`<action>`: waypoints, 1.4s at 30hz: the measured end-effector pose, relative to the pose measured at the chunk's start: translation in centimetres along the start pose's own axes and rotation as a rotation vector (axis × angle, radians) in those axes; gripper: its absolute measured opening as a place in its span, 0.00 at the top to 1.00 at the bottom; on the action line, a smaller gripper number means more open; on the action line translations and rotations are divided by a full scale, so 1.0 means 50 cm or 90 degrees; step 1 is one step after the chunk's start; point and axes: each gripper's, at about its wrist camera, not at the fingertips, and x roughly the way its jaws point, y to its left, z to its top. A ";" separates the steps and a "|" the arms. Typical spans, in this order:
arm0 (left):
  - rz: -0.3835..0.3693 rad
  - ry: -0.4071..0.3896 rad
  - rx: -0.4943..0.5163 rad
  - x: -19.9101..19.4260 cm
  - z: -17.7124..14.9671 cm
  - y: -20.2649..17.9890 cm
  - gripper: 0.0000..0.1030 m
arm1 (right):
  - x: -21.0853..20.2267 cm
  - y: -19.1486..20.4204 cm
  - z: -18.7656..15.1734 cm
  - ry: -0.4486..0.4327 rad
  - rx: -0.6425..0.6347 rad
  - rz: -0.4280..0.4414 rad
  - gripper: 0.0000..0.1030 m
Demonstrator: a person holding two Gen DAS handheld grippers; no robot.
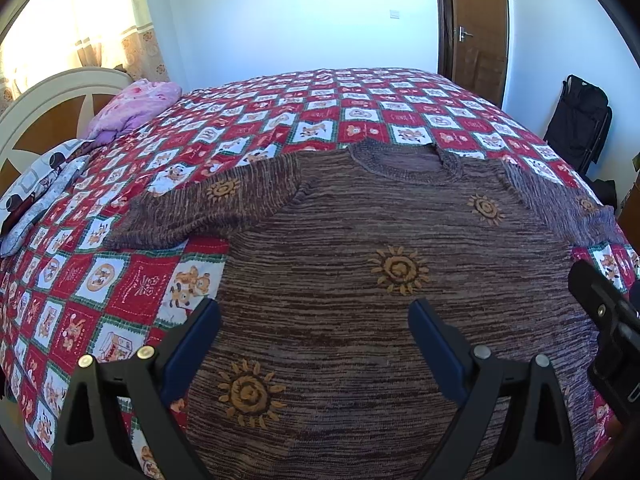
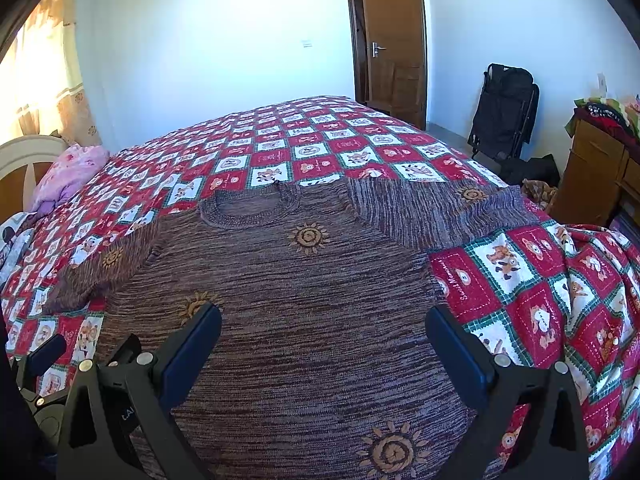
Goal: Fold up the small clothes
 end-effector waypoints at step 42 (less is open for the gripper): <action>-0.014 0.020 -0.002 0.035 -0.013 0.011 0.06 | 0.035 -0.017 -0.014 0.023 0.020 0.027 0.01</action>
